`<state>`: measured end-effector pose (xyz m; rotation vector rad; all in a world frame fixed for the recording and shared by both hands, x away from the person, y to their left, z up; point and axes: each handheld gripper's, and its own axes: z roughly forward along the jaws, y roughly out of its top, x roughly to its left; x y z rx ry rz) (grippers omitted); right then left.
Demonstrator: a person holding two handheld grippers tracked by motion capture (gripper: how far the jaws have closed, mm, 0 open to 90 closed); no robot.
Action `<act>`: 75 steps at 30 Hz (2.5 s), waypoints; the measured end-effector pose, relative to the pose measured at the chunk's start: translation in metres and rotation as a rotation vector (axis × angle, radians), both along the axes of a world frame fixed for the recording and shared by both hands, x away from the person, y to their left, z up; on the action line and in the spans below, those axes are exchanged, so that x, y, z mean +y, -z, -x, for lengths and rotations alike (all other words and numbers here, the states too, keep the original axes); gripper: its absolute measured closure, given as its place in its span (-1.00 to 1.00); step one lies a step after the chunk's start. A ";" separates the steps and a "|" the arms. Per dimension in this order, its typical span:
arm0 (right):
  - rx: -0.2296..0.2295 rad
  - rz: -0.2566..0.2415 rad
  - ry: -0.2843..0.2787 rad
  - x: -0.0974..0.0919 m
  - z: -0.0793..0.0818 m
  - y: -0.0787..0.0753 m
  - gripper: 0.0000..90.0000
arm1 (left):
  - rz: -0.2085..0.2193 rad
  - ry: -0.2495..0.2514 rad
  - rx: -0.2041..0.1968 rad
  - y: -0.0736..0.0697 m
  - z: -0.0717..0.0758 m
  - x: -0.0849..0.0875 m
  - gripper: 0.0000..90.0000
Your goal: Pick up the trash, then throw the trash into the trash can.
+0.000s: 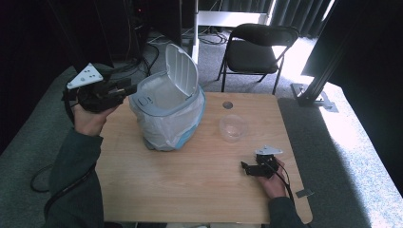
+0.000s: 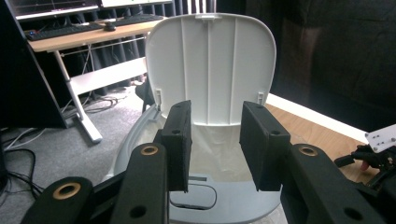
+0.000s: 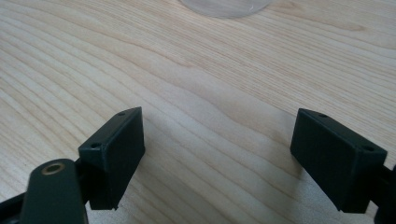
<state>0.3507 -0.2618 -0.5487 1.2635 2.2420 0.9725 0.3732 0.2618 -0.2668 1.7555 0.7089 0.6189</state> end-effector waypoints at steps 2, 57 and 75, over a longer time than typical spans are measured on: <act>0.000 0.000 0.000 0.000 0.000 0.000 -0.63 | 0.004 0.004 0.004 0.002 0.000 -0.002 0.40; -0.073 0.023 0.100 -0.002 -0.031 -0.031 0.24 | 0.024 0.164 0.057 0.061 0.011 -0.054 0.25; -0.062 0.027 0.170 -0.014 -0.095 -0.047 0.52 | 0.054 0.173 0.072 0.079 0.011 -0.049 0.24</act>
